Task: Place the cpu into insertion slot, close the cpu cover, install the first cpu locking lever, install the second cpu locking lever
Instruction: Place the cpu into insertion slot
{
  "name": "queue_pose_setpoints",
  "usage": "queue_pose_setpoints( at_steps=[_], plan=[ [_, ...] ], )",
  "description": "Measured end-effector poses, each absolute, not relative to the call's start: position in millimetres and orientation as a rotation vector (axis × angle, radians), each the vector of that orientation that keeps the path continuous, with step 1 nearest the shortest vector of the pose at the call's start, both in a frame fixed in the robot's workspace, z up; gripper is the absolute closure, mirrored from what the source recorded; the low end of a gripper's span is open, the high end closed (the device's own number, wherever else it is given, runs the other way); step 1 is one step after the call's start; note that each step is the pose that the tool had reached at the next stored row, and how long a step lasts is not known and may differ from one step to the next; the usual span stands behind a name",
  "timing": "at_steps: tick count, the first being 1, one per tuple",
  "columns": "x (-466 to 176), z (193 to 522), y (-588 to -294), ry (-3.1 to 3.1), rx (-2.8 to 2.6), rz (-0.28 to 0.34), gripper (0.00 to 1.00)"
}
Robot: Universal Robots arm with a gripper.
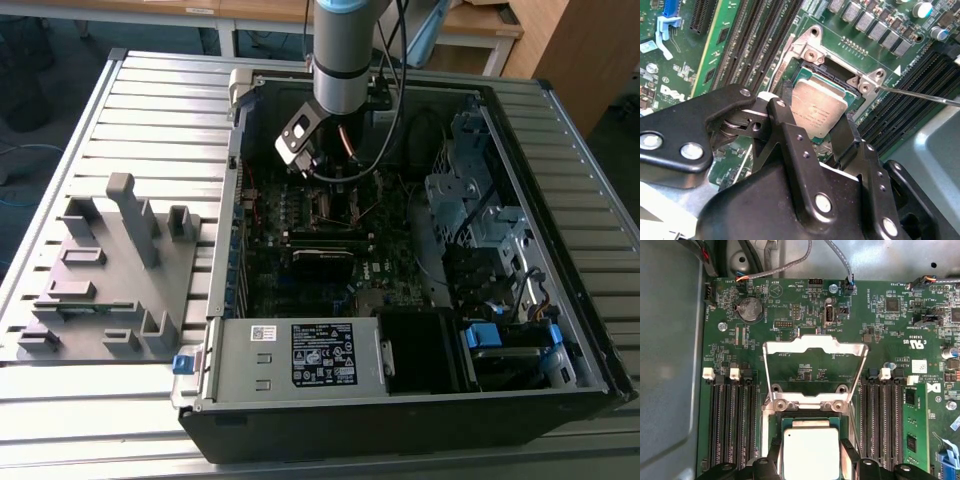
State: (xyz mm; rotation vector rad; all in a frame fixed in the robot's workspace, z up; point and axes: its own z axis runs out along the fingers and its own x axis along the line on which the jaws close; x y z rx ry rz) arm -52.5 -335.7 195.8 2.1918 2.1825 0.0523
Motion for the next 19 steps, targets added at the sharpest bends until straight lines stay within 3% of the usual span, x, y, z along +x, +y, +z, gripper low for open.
queue_pose_setpoints(
  at_steps=[19],
  plan=[
    [-52.4, 192.6, -335.1, 2.182, 2.193, 0.052, 0.46]
  ],
)
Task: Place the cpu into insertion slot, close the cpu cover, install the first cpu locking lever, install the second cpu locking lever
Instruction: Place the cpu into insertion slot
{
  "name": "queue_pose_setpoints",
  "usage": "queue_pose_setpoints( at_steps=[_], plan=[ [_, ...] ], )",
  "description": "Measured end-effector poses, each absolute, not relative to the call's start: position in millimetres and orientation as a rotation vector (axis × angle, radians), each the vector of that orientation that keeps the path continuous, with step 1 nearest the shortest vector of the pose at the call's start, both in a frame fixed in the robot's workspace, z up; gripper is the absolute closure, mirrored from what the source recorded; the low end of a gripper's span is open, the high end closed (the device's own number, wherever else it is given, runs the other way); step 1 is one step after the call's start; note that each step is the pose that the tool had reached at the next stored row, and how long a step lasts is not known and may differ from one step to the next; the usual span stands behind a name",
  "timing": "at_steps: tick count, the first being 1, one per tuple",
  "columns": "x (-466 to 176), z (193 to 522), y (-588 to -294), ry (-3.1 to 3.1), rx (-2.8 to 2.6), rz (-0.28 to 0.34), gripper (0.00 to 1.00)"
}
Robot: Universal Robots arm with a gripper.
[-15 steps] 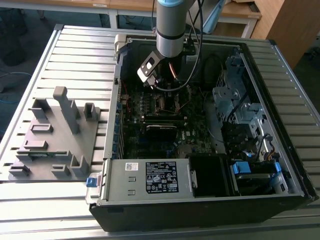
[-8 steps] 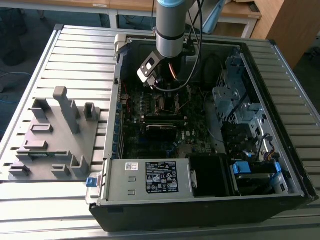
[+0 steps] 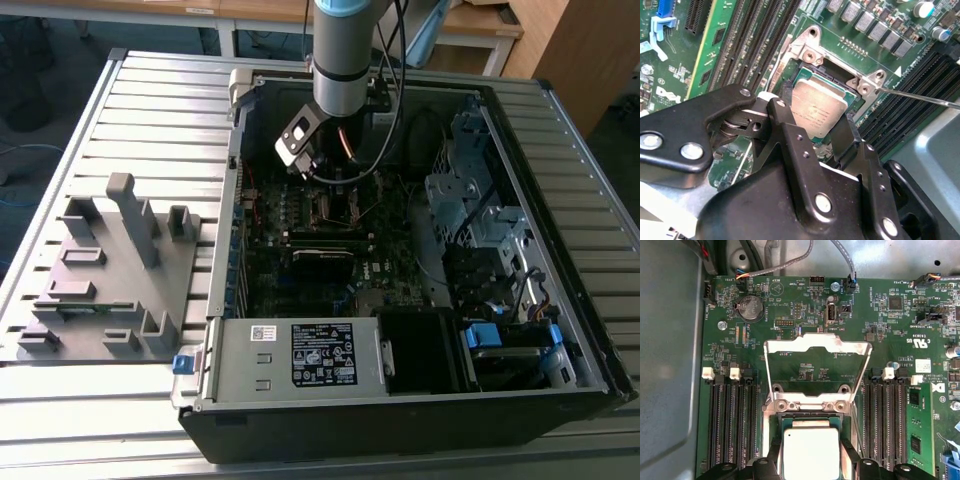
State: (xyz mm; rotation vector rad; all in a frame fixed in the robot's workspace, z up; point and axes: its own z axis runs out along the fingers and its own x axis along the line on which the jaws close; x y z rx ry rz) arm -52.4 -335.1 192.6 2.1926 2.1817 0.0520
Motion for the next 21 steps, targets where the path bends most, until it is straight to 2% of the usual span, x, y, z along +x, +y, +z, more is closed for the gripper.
queue_pose_setpoints(
  at_steps=[21],
  plan=[
    [-52.1, 190.1, -335.0, 2.182, 2.193, 0.052, 0.46]
  ],
)
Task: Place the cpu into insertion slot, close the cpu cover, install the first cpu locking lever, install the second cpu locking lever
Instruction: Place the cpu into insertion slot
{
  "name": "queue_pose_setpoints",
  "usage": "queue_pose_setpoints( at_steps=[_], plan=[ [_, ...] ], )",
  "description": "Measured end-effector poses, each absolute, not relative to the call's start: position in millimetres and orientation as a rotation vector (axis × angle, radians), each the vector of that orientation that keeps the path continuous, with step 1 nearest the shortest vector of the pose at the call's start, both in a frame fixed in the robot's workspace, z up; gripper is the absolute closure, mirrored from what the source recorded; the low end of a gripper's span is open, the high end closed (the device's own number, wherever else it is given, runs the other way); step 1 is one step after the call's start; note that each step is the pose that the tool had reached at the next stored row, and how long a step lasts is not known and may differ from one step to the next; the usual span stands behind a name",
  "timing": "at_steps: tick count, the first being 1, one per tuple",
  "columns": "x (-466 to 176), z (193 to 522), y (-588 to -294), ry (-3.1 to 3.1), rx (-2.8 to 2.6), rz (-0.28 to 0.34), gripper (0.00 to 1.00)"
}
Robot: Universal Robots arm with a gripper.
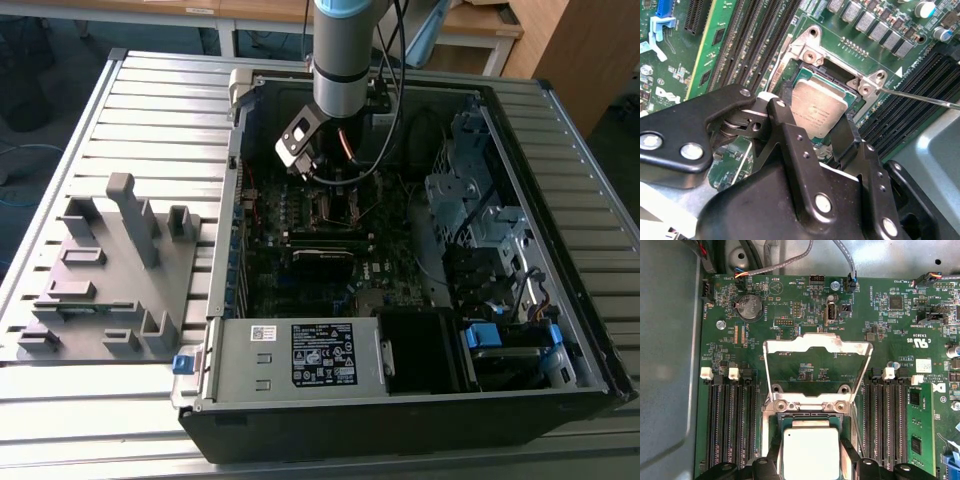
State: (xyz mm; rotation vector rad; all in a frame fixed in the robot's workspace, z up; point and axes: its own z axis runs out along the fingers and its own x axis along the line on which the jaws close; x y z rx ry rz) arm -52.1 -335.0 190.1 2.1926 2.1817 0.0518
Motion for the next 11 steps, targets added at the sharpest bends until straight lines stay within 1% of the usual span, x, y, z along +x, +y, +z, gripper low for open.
queue_pose_setpoints(
  at_steps=[11],
  plan=[
    [-52.0, 190.4, -335.0, 2.182, 2.193, 0.053, 0.46]
  ],
)
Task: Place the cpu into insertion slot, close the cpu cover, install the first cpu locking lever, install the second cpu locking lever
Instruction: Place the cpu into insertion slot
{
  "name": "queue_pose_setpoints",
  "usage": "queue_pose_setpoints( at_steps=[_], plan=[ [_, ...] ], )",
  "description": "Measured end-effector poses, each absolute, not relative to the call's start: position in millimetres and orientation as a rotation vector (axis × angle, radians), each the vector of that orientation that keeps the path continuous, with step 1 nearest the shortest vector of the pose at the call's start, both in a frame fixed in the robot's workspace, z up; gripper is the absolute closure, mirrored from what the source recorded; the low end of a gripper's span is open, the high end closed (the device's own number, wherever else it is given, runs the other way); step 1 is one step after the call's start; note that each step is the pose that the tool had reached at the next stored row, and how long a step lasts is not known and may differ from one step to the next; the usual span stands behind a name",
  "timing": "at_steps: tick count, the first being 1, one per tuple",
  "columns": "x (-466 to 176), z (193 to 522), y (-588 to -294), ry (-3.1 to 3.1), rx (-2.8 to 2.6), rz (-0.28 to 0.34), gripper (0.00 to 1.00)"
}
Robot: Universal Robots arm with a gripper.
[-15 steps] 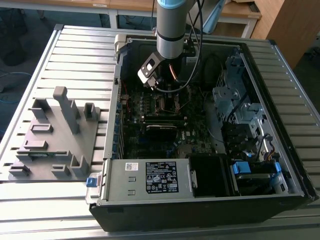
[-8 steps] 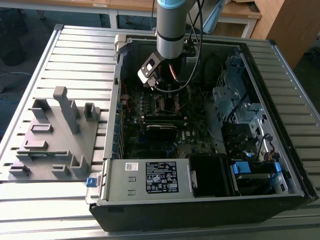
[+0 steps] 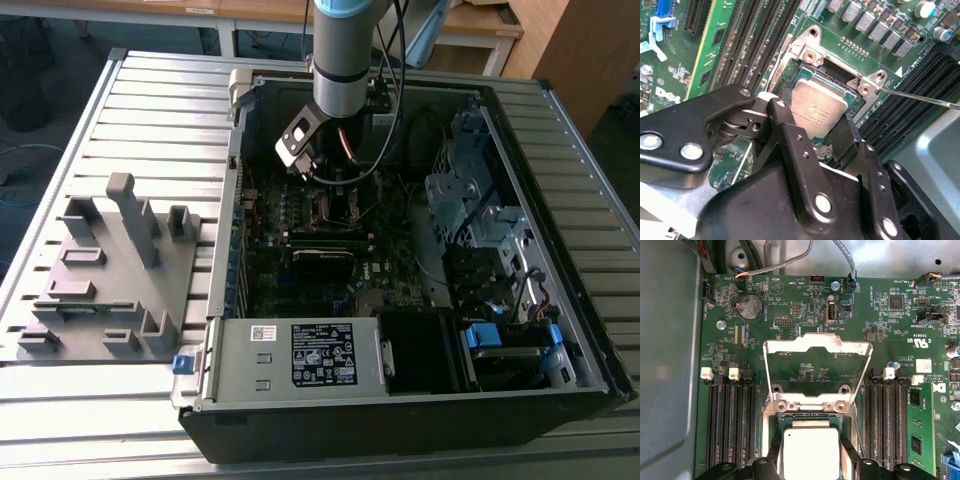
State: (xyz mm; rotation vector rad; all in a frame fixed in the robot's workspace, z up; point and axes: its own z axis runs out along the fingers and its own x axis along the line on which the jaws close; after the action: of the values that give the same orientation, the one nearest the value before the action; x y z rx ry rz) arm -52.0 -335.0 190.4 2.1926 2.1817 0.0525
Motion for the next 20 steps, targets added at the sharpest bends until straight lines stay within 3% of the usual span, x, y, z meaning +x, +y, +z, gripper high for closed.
queue_pose_setpoints(
  at_steps=[20],
  plan=[
    [-51.4, 192.5, -335.0, 2.148, 2.224, 0.051, 0.46]
  ],
)
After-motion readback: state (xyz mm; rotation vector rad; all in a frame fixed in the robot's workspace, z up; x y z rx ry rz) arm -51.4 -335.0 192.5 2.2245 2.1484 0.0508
